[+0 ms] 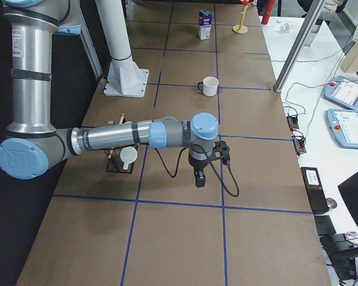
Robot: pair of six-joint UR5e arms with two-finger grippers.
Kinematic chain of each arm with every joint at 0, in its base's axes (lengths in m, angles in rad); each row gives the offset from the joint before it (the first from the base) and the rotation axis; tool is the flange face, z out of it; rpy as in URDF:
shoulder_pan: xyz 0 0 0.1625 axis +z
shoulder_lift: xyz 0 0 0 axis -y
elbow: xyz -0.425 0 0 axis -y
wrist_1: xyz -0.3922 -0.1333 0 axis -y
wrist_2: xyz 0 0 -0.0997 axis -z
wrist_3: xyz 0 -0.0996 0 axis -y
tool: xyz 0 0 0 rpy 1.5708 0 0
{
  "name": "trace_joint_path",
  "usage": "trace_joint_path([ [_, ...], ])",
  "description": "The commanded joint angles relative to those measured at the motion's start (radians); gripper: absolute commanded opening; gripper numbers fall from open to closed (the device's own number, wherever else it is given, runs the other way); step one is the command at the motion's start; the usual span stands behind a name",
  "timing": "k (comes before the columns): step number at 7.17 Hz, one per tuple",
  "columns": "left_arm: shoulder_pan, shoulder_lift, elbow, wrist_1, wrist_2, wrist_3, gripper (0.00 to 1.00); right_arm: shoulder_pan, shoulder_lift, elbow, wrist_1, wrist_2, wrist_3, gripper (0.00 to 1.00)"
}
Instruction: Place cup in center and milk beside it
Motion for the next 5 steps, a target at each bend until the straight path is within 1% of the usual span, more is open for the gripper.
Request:
trace_joint_path([
  [1,0.003,-0.048,-0.024,0.01,-0.004,-0.159,1.0,0.015,-0.1,0.008,0.13,-0.002,0.015,0.99],
  [3,0.091,-0.05,-0.09,-0.002,0.0,-0.474,1.0,0.015,-0.1,0.006,0.131,0.002,0.013,0.99],
  [4,0.16,-0.05,-0.111,-0.005,0.006,-0.649,1.0,0.015,-0.1,0.006,0.131,0.0,0.013,0.99],
  [5,0.209,-0.05,-0.113,-0.007,0.023,-0.73,1.0,0.015,-0.1,0.005,0.131,0.0,0.013,0.99],
])
